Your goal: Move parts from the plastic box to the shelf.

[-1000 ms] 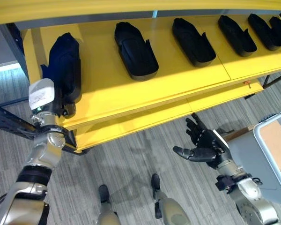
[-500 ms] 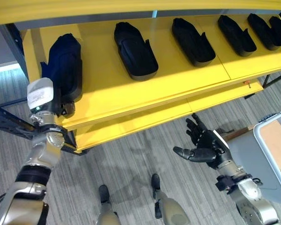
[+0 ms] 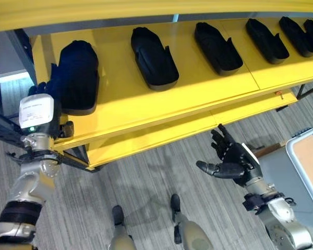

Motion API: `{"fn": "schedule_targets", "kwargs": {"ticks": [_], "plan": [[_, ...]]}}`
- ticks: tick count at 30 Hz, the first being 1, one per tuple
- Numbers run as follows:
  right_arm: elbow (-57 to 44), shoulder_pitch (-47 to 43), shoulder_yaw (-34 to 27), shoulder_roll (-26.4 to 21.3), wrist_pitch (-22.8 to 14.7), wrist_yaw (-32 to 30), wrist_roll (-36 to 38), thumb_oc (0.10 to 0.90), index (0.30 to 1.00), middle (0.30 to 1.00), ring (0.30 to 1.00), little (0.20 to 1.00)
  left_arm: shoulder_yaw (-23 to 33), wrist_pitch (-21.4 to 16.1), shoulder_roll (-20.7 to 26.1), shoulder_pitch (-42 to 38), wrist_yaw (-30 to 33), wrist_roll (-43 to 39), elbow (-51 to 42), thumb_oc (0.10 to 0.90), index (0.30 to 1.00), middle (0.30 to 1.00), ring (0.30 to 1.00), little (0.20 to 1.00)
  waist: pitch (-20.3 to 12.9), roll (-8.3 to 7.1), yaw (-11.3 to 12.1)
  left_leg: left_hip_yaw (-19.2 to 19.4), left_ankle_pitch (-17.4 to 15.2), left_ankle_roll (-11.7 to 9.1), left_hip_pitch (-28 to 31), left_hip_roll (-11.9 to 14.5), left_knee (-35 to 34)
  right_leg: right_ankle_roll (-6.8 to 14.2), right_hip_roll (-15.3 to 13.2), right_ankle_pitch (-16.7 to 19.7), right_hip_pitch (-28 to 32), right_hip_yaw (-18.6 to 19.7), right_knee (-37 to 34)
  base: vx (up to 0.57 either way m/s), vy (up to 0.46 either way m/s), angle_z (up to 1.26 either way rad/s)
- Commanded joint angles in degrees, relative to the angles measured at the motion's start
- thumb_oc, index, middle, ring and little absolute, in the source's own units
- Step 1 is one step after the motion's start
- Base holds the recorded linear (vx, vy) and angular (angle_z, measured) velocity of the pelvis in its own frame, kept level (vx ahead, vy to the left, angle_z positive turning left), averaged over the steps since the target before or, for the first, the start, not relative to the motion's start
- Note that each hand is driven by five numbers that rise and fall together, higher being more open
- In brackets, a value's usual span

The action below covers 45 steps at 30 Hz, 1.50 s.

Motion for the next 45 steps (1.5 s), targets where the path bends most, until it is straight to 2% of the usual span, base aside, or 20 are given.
{"fn": "schedule_targets", "kwargs": {"ticks": [1, 9, 15, 20, 26, 36, 45], "plan": [[-4.18, -1.95, -5.85, -1.16, -4.98, -0.45, -0.54, 0.900, 1.000, 1.000, 1.000, 1.000, 5.47, -2.08, 5.66, -4.73, 2.53, 3.98, -1.25, 0.900, 1.000, 1.000, 1.000, 1.000, -2.77, 0.31, -0.55, 2.13, -7.56, 1.72, 7.27, -0.01, -0.26, 3.06, -3.55, -6.08, 7.90, -2.30, 0.03, 0.00, 0.000, 0.00], [-3.85, -1.72, -6.45, -0.75, -5.18, -0.70, -0.95, 0.900, 1.000, 1.000, 1.000, 1.000, 8.02, -3.73, 4.38, -0.72, 1.78, 3.45, -5.49, 0.900, 1.000, 1.000, 1.000, 1.000, -3.17, 0.79, 0.03, 1.71, -7.82, 1.89, 7.49, -0.23, -0.26, 3.04, -3.69, -6.25, 8.47, -2.70, 0.03, 0.00, 0.000, 0.00], [-3.67, -2.04, -6.05, -0.46, -5.14, -1.02, -0.88, 0.900, 1.000, 1.000, 1.000, 1.000, 7.57, -4.58, 2.37, -0.07, 1.29, 1.04, -6.10, 0.900, 1.000, 1.000, 1.000, 1.000, -3.42, 1.10, 0.00, 1.52, -7.85, 1.98, 7.73, -0.43, -0.26, 3.00, -3.76, -6.29, 8.76, -2.85, 0.03, 0.00, 0.000, 0.00], [-3.76, -1.97, -5.80, -0.15, -5.24, -1.34, -0.83, 0.900, 1.000, 1.000, 1.000, 1.000, 8.47, -5.52, -1.31, 0.13, 1.24, -7.64, -5.20, 0.900, 1.000, 1.000, 1.000, 1.000, -3.44, 1.17, 0.00, 1.51, -7.82, 2.05, 7.86, -0.52, -0.26, 2.93, -3.78, -6.22, 8.92, -2.81, 0.03, 0.00, 0.000, 0.00], [-3.60, -1.09, -4.68, 0.31, -5.70, -1.33, 0.54, 0.900, 1.000, 1.000, 1.000, 1.000, 10.90, -8.36, -7.56, -1.76, 4.81, -26.51, -2.18, 0.900, 1.000, 1.000, 1.000, 1.000, -3.70, 1.07, -0.31, 1.73, -7.54, 2.07, 7.89, -0.64, -0.26, 2.92, -3.76, -6.07, 8.85, -2.96, 0.03, 0.00, 0.000, 0.00], [-3.03, -0.53, -3.85, 0.34, -5.73, -2.02, 1.24, 0.900, 1.000, 1.000, 1.000, 1.000, 8.78, -9.78, -10.67, -4.46, 4.46, -38.44, 2.43, 0.900, 1.000, 1.000, 1.000, 1.000, -3.12, 0.88, -0.82, 1.56, -7.13, 2.14, 7.52, -0.76, -0.26, 3.05, -3.71, -5.74, 8.68, -3.27, 0.03, 0.00, 0.000, 0.00], [-2.71, -0.33, -3.74, 0.64, -5.65, -2.87, 1.42, 0.900, 1.000, 1.000, 1.000, 1.000, 6.59, -9.93, -11.98, -4.73, 4.01, -38.38, 1.62, 0.900, 1.000, 1.000, 1.000, 1.000, -2.70, 0.77, -0.94, 1.70, -7.12, 2.21, 7.82, -0.74, -0.26, 3.04, -3.70, -5.72, 8.81, -2.95, 0.03, 0.00, 0.000, 0.00]]}}
